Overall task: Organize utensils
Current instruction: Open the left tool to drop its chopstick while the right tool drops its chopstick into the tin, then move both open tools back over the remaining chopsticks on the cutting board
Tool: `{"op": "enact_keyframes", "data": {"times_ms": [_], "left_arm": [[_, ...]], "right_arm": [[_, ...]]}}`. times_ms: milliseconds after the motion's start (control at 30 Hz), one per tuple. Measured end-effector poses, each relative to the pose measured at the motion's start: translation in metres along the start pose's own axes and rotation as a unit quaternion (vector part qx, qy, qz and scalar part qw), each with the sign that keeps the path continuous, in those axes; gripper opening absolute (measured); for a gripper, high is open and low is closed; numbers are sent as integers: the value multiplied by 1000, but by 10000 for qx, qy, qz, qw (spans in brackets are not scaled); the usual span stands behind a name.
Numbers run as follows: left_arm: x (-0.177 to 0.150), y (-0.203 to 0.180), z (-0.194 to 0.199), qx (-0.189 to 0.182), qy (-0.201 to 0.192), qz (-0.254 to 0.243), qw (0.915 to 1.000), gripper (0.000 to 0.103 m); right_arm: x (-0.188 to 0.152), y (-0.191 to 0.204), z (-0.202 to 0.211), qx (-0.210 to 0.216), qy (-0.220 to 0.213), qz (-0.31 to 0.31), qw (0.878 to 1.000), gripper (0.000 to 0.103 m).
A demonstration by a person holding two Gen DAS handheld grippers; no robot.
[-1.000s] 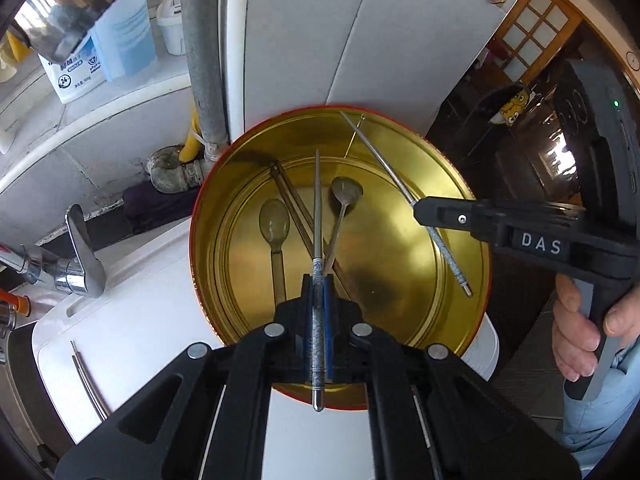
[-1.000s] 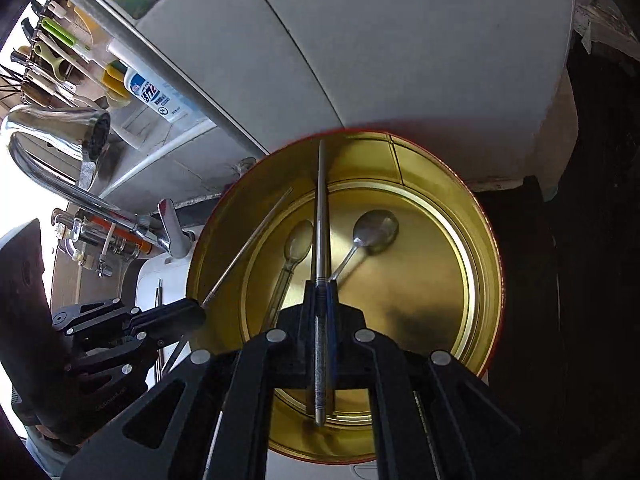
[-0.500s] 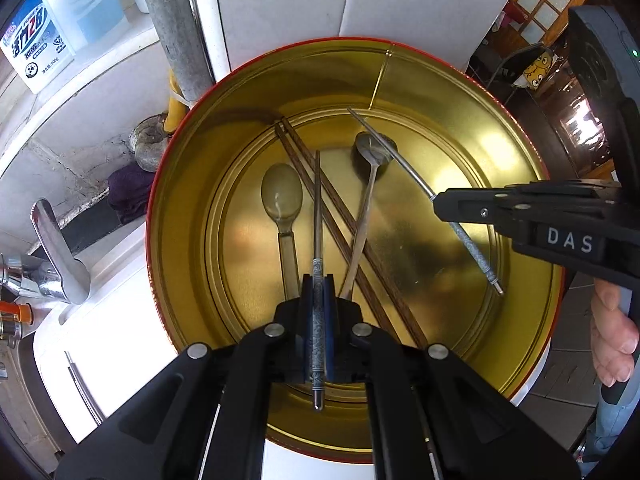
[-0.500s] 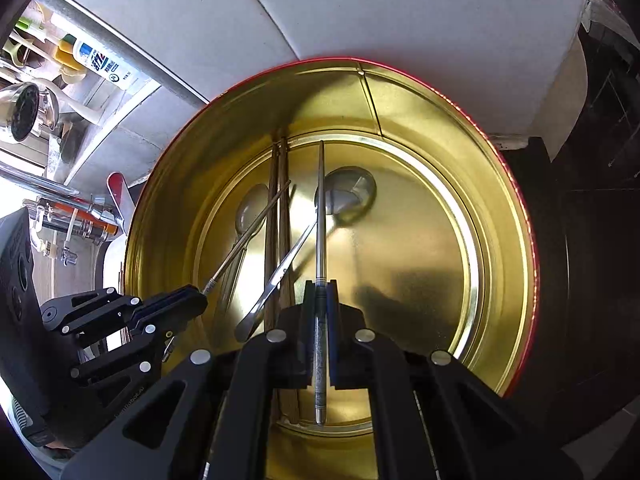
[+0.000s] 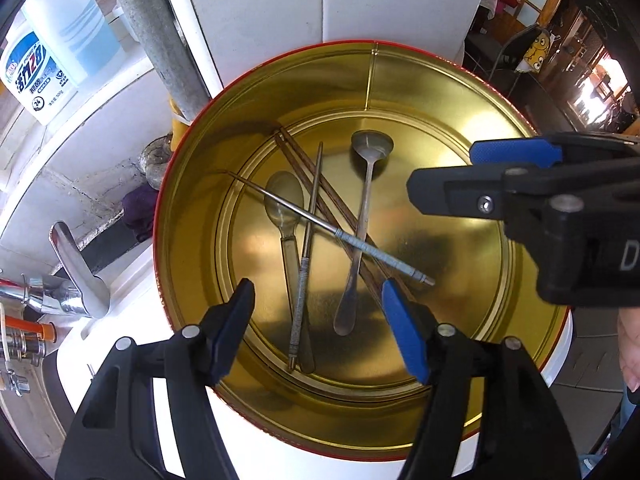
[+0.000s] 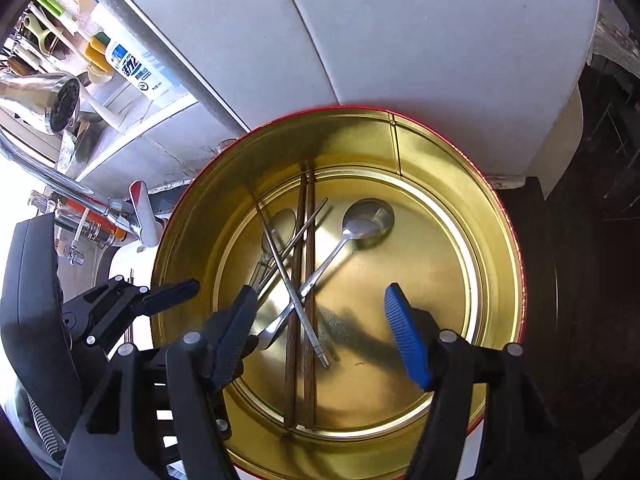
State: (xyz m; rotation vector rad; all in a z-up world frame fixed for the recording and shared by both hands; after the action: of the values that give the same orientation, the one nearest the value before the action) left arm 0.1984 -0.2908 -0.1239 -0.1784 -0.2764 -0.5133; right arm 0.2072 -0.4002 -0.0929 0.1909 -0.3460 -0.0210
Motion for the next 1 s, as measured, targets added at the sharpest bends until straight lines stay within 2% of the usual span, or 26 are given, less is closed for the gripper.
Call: {"op": "enact_keyframes", "data": {"times_ms": [500,600,767,900,1000], "left_arm": [[-6,-8,9,-106,-89,13,9999,66],[-10,-6,20,-204,-243,93,9995,66],[-19,-1,46,-188,-563,222,9980,66],[-30,4,80,-250,-1030,309,9939,68],[-45,11,108,-249,-1418,367,9889,71]], "right_arm": [[-7,-1,2,63,-27,-132,9999,68],[-10,-3,15,122,-270,-346,9990,71],[-15,-3,47,355,-887,-761,9925,88],[-22,0,76,443,-1505,-1066,9818,91],[-30,8,91,587,-1785,-1135,9756,91]]}}
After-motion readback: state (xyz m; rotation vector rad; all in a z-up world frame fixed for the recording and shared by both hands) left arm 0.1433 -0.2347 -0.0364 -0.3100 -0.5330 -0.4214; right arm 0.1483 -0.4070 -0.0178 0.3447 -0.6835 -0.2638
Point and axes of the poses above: each gripper's, at about its wrist camera, not at the fingertips, and z roughly against the way its jaws point, y to its left, x to its top, the point moved 5 cm from there along -z, roughly the way its jaws point, and after that the axes turned 6 degrees about -x, right-handed, at the moved point
